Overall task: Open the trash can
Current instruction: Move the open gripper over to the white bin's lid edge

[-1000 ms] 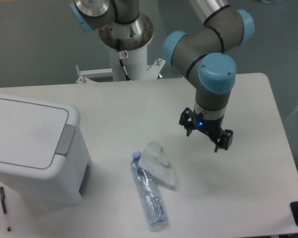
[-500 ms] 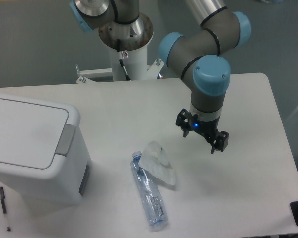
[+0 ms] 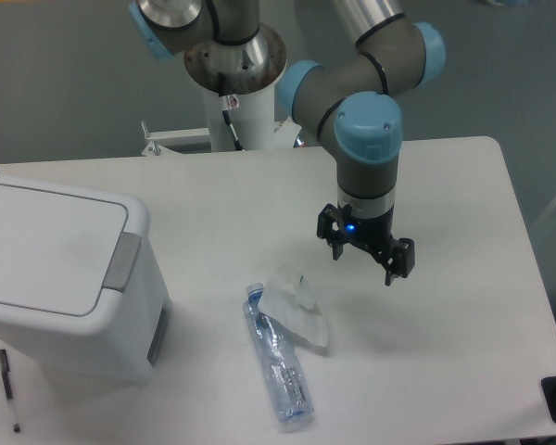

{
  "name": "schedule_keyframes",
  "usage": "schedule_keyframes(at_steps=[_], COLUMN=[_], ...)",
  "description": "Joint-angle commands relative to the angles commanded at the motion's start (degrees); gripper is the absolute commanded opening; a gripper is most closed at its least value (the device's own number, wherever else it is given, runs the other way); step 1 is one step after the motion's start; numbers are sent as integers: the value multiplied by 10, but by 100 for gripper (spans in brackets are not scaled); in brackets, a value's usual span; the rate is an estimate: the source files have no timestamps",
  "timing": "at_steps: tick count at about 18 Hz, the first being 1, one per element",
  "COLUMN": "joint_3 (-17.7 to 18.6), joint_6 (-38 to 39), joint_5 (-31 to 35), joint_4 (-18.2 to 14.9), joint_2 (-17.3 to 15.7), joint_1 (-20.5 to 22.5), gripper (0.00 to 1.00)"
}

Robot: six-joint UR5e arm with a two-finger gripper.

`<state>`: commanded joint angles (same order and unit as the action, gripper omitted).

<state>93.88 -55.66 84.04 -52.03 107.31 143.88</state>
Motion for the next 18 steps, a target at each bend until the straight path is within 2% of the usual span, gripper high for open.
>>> schedule_keyframes(at_steps=[8, 11, 13, 15, 18], joint_3=[-71, -105, -123, -130, -126], joint_6=[147, 211, 255, 294, 300], joint_5=[-110, -166, -205, -226, -233], joint_4=[-47, -78, -84, -84, -84], joint_2=[-12, -17, -22, -25, -25], joint_1=[-21, -26, -33, -40, -66], gripper=[100, 100, 100, 100, 100])
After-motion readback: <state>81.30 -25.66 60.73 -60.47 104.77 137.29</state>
